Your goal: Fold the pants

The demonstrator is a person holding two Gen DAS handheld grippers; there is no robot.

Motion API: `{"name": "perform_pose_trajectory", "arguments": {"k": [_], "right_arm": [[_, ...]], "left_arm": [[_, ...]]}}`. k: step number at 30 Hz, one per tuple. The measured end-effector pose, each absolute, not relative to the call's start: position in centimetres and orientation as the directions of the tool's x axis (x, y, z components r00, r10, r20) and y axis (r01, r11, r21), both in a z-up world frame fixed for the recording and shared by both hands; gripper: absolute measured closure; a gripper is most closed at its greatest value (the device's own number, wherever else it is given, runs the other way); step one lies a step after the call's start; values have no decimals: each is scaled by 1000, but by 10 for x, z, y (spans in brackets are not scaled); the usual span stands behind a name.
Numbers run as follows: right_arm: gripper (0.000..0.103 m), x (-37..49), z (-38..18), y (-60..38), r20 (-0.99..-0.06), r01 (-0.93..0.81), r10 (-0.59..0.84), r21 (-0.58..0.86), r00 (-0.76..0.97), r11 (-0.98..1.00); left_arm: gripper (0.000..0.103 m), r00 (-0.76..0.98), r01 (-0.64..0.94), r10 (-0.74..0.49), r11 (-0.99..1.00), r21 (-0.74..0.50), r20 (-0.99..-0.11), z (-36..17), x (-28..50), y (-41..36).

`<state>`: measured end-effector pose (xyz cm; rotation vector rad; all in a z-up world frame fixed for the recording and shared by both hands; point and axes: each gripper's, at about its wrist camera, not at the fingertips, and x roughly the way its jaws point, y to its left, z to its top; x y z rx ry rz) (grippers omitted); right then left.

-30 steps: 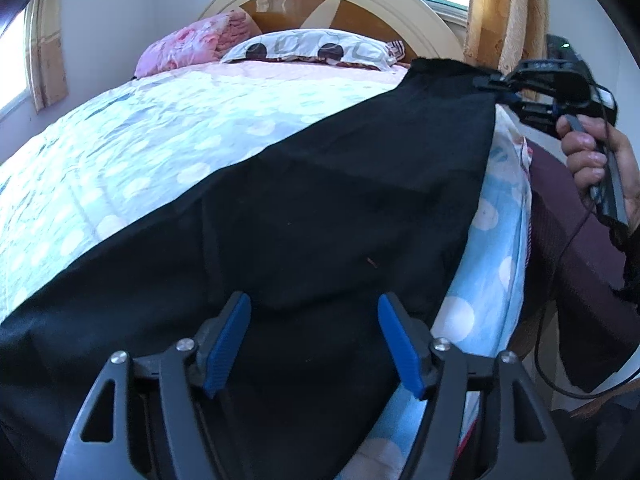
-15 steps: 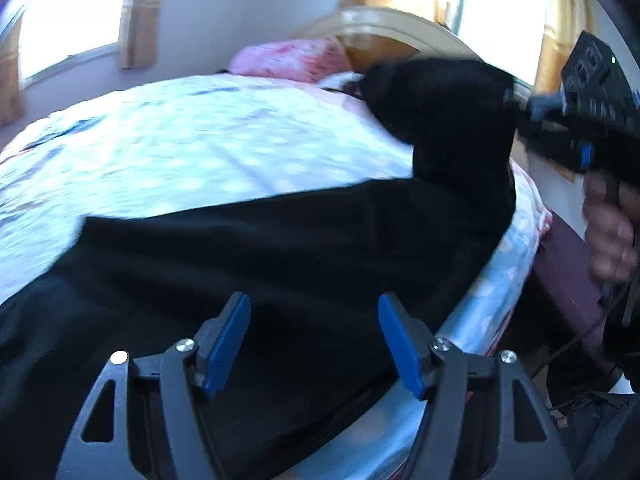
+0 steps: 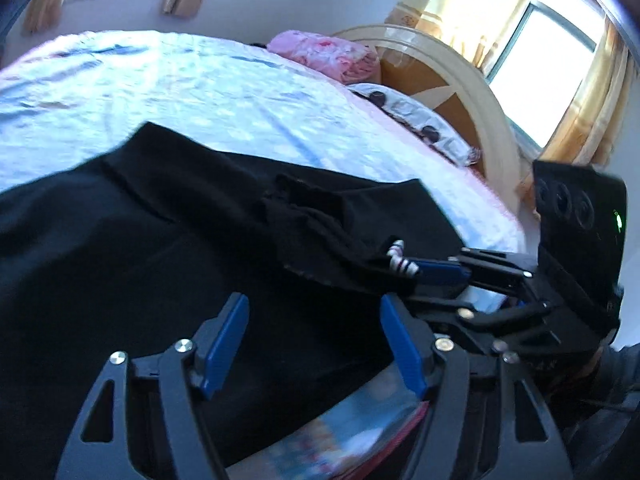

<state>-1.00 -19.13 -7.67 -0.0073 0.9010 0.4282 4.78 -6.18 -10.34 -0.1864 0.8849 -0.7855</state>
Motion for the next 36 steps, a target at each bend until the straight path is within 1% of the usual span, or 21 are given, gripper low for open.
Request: {"name": "perform_pose_trajectory", "arguments": {"k": [2, 4, 7, 9, 11, 13, 15, 16, 17, 20, 22, 24, 25, 27, 28, 29, 30, 31, 32, 34, 36], "right_arm": [[53, -18, -69, -205, -758, -390, 344, 129, 554, 912], [53, -27, -63, -222, -752, -372, 318, 104, 578, 922], [53, -38, -55, -256, -729, -308, 306, 137, 612, 942], [53, -41, -53, -273, -722, -271, 300, 161, 624, 949], [53, -47, -53, -289, -711, -232, 285, 174, 643, 957], [53, -48, -57, -301, -707, -188, 266, 188, 655, 964], [53, -46, -61, -307, -709, -163, 265, 210, 654, 964], [53, -47, -63, -309, -703, -149, 266, 225, 659, 963], [53, -47, -64, -310, -700, -144, 271, 236, 661, 961], [53, -45, -64, -307, -690, -151, 278, 240, 668, 959], [53, -47, -63, -308, -685, -154, 274, 232, 675, 960], [53, -51, -62, -311, -677, -152, 268, 227, 686, 962], [53, -53, -62, -313, -674, -146, 261, 224, 691, 964], [53, -54, -63, -316, -672, -133, 255, 229, 695, 964], [53, -54, -63, -318, -672, -129, 256, 234, 695, 964], [53, -53, -64, -320, -671, -123, 258, 243, 695, 962], [53, -52, -65, -320, -671, -120, 259, 246, 695, 962], [53, -51, -66, -321, -672, -116, 258, 249, 694, 962], [53, -50, -67, -321, -675, -111, 255, 248, 692, 962], [53, -49, -66, -322, -676, -105, 249, 247, 694, 963], [53, -48, -63, -323, -672, -98, 244, 248, 700, 964]], "left_arm": [[32, 372, 555, -691, 700, -448, -620, -101, 50, -73], [32, 357, 565, -701, 688, -456, -617, -100, 53, -81], [32, 335, 560, -723, 669, -490, -604, -94, 55, -88], [25, 338, 555, -721, 672, -491, -605, -87, 55, -91], [8, 346, 545, -727, 671, -503, -594, -80, 53, -91], [4, 341, 531, -719, 679, -507, -606, -84, 57, -94], [7, 340, 511, -678, 715, -477, -652, -93, 60, -98], [11, 337, 509, -665, 724, -466, -666, -98, 62, -101], [21, 334, 503, -647, 737, -451, -685, -104, 65, -105], [43, 365, 484, -573, 790, -376, -734, -112, 70, -113], [45, 411, 479, -527, 819, -316, -743, -111, 69, -114], [45, 482, 456, -449, 862, -223, -752, -107, 67, -114], [41, 512, 452, -430, 871, -193, -744, -105, 67, -113], [40, 510, 451, -441, 868, -207, -739, -105, 69, -110], [43, 478, 465, -471, 852, -242, -741, -108, 71, -109], [54, 450, 469, -491, 841, -271, -746, -112, 74, -110], [59, 449, 468, -488, 842, -268, -748, -114, 76, -110], [76, 455, 487, -487, 837, -250, -745, -113, 74, -113], [89, 447, 506, -499, 825, -249, -742, -112, 72, -115], [93, 460, 520, -510, 818, -244, -727, -104, 71, -114], [93, 477, 524, -512, 818, -237, -714, -96, 72, -112]]}}
